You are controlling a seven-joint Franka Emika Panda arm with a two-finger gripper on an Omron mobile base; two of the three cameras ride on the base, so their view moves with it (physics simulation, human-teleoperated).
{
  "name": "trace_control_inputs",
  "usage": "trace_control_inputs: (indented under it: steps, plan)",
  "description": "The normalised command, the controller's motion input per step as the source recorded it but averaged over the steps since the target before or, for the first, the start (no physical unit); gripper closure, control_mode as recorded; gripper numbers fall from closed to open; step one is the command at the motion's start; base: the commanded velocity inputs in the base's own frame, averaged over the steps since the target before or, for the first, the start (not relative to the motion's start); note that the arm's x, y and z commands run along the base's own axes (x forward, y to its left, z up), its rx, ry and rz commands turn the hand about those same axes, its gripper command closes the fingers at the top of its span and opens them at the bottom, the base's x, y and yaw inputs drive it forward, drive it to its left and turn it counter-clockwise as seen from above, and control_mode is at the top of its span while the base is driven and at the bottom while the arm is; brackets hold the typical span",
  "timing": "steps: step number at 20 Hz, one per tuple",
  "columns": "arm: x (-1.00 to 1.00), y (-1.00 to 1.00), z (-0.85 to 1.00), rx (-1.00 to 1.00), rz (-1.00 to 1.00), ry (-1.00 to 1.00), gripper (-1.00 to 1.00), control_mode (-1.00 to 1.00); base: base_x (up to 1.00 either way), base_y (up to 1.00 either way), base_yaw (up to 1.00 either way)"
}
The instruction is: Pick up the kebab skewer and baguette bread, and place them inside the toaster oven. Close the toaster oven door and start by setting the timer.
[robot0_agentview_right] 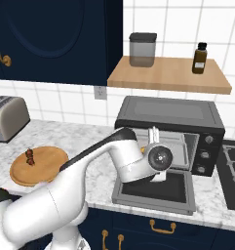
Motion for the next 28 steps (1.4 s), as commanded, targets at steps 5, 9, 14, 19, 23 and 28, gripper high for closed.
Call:
trace_control_inputs:
  steps: [5,9,14,19,23,28]
  plan:
    - [-0.40,0.62,0.14,-0.15,0.30,0.00,-1.00,-1.00,0.00,0.00,0.00]
    - [-0.44,0.78,0.17,-0.21,0.28,0.06,-1.00,-1.00,0.00,0.00,0.00]
    - [-0.28,1.00,0.11,-0.27,0.18,0.13,-1.00,-1.00,0.00,0.00,0.00]
    - [-0.20,1.00,0.01,-0.30,0.18,0.16,-1.00,-1.00,0.00,0.00,0.00]
    - [-0.04,1.00,0.00,-0.27,0.22,0.12,-1.00,-1.00,0.00,0.00,0.00]
    - [0.00,0.87,0.00,-0.22,0.24,0.11,-1.00,-1.00,0.00,0.00,0.00]
